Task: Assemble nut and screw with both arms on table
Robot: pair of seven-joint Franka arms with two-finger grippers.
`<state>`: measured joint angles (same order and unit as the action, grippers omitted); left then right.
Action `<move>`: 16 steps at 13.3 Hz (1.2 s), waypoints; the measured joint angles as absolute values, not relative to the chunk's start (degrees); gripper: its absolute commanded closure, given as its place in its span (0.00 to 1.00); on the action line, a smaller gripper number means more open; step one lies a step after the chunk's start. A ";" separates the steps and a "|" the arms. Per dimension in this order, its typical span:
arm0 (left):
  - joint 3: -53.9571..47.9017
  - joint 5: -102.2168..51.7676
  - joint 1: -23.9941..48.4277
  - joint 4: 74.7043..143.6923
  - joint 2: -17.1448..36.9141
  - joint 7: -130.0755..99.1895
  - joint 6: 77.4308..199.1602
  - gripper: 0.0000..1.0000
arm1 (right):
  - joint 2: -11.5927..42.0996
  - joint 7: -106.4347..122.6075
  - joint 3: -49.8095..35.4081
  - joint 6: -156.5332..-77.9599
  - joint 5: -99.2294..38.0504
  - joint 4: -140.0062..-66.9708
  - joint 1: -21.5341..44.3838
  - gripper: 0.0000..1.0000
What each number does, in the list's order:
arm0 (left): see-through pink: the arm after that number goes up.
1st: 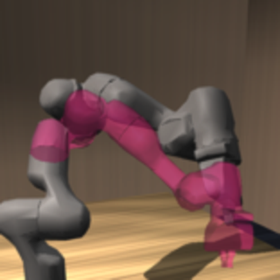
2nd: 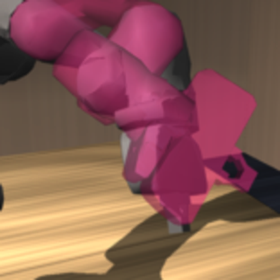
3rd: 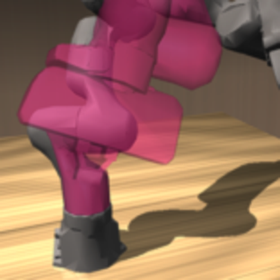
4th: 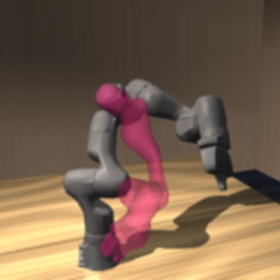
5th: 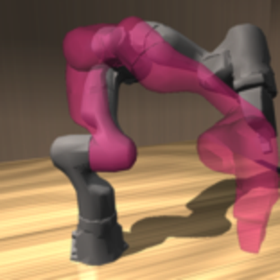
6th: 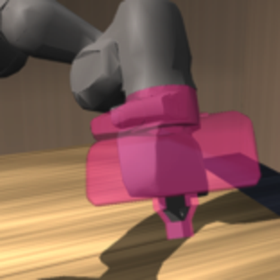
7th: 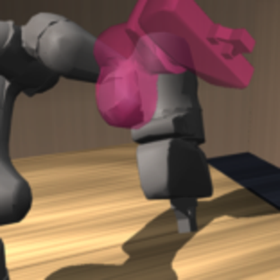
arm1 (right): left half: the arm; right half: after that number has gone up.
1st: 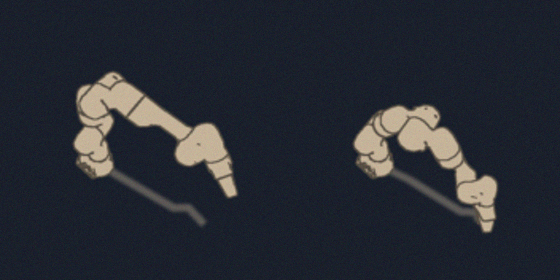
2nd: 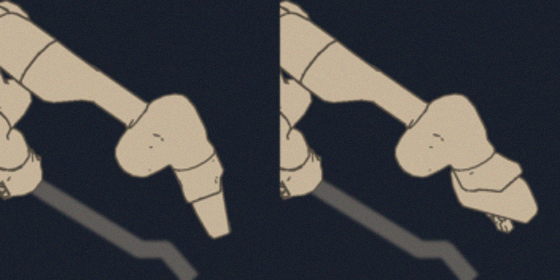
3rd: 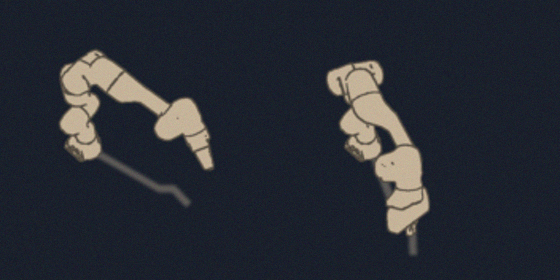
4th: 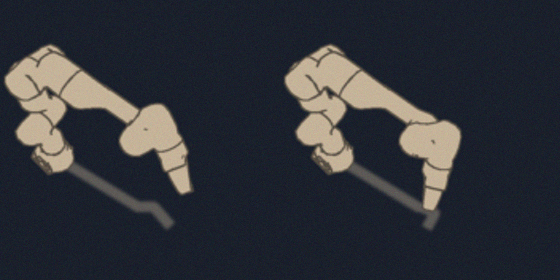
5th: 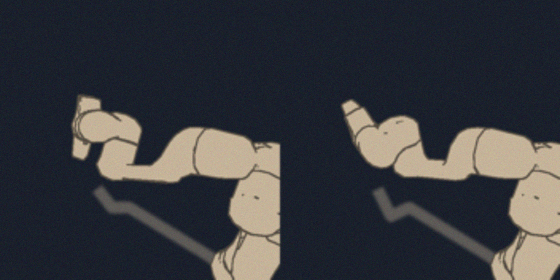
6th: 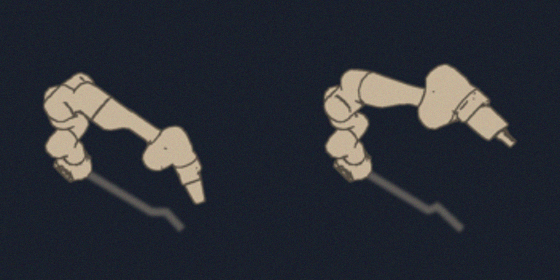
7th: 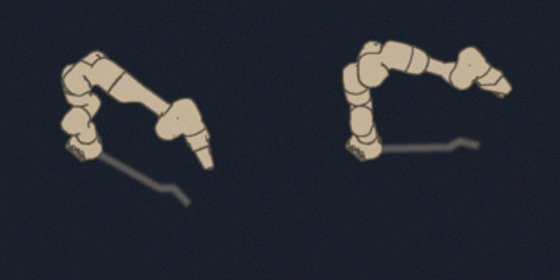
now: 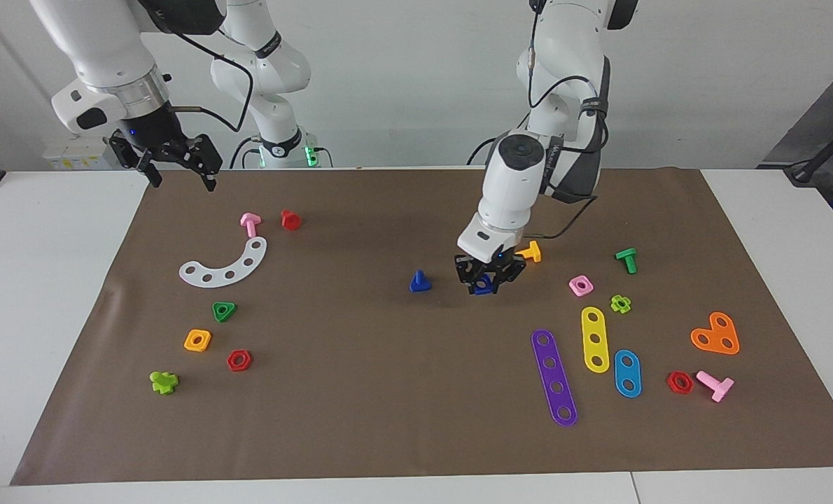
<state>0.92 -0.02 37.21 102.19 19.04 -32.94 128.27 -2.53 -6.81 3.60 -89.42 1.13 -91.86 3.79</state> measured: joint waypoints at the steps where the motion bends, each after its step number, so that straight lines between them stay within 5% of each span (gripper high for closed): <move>1: 0.91 -0.02 38.31 102.12 19.47 -33.81 128.33 1.00 | -2.53 -6.81 3.59 -89.42 1.13 -91.86 3.80 0.00; 16: 0.80 -0.02 41.42 102.30 22.15 -34.96 132.44 1.00 | -2.59 -6.81 3.59 -89.39 1.10 -91.86 3.80 0.00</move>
<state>0.80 -0.02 41.42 102.30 22.15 -34.96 132.44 -2.59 -6.81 3.59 -89.39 1.10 -91.86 3.80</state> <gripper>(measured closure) 0.524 0.000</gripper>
